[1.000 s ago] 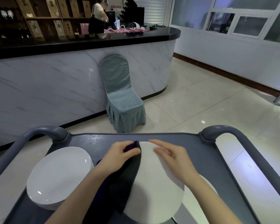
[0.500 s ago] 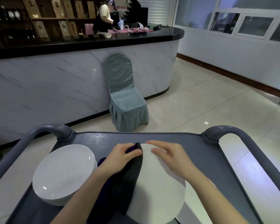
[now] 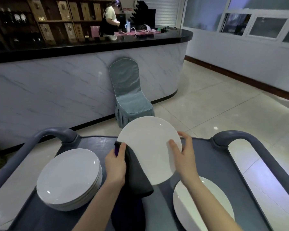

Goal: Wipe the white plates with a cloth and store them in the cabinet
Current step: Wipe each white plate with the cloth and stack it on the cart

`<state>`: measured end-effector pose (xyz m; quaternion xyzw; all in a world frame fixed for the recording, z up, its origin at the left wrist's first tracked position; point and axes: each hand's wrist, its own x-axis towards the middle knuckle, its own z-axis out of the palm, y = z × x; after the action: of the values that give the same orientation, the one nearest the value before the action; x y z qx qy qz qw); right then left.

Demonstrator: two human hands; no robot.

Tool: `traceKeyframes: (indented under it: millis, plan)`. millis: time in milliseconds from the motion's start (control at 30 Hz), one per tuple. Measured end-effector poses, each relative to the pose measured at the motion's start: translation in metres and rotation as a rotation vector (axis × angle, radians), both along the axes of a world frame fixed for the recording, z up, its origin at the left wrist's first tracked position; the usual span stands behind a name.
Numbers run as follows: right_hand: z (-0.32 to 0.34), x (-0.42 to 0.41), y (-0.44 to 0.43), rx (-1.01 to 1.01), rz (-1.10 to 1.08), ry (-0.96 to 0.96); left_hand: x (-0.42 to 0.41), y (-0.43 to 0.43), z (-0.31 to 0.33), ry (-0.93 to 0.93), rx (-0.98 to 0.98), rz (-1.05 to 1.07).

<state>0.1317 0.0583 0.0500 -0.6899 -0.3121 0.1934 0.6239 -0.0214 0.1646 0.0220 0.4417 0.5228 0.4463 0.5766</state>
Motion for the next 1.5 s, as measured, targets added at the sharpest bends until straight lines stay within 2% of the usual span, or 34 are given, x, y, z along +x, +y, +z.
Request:
traceKeyframes:
  millis: [67, 200, 300, 400, 500, 600, 667, 733, 833, 900, 967, 1033, 1100, 1200, 1367, 1433, 1500]
  plan:
    - [0.014, 0.017, -0.001, -0.048, 0.139, -0.133, -0.009, 0.009, 0.005, 0.122, 0.164, -0.152]
    - [0.034, 0.025, 0.002, -0.252, 0.565, -0.402, -0.013, 0.019, 0.018, 0.292, 0.415, -0.623]
    - [0.023, 0.012, 0.0, -0.296, 0.648, -0.402, -0.011, 0.017, 0.022, 0.38, 0.46, -0.816]
    - [0.017, 0.015, -0.006, -0.218, 0.523, -0.269, -0.02, 0.011, 0.013, 0.275, 0.269, -0.722]
    - [0.014, 0.018, -0.012, -0.081, 0.278, -0.07, -0.028, -0.003, -0.007, 0.146, 0.049, -0.402]
    - [0.012, 0.015, -0.015, -0.066, 0.202, -0.089, -0.024, -0.012, -0.012, 0.12, -0.028, -0.278]
    - [0.014, 0.016, -0.016, -0.103, 0.275, -0.179, -0.024, -0.005, -0.006, 0.164, 0.063, -0.351]
    - [0.019, 0.013, -0.012, -0.162, 0.385, -0.27, -0.022, 0.004, 0.006, 0.22, 0.226, -0.521]
    - [0.021, 0.008, -0.006, -0.245, 0.55, -0.364, -0.018, 0.015, 0.019, 0.422, 0.415, -0.761]
    - [0.024, 0.012, -0.006, -0.22, 0.541, -0.32, -0.02, 0.014, 0.018, 0.366, 0.371, -0.753]
    - [0.027, 0.018, -0.009, -0.14, 0.413, -0.219, -0.023, 0.005, 0.008, 0.23, 0.252, -0.562]
    - [0.024, 0.016, -0.013, -0.038, 0.276, -0.111, -0.022, -0.008, -0.003, 0.093, 0.047, -0.321]
    - [0.018, 0.01, -0.015, -0.017, 0.247, -0.106, -0.02, -0.014, -0.012, 0.043, -0.099, -0.223]
    - [0.017, 0.01, -0.016, -0.091, 0.34, -0.196, -0.026, -0.005, -0.012, 0.181, -0.009, -0.36]
    - [0.022, 0.004, -0.004, -0.253, 0.643, -0.37, -0.021, 0.011, 0.007, 0.314, 0.287, -0.82]
    - [0.024, 0.005, -0.002, -0.227, 0.63, -0.361, -0.02, 0.011, 0.01, 0.303, 0.283, -0.814]
    - [0.029, 0.012, -0.003, -0.158, 0.486, -0.287, -0.023, 0.009, 0.008, 0.208, 0.208, -0.614]
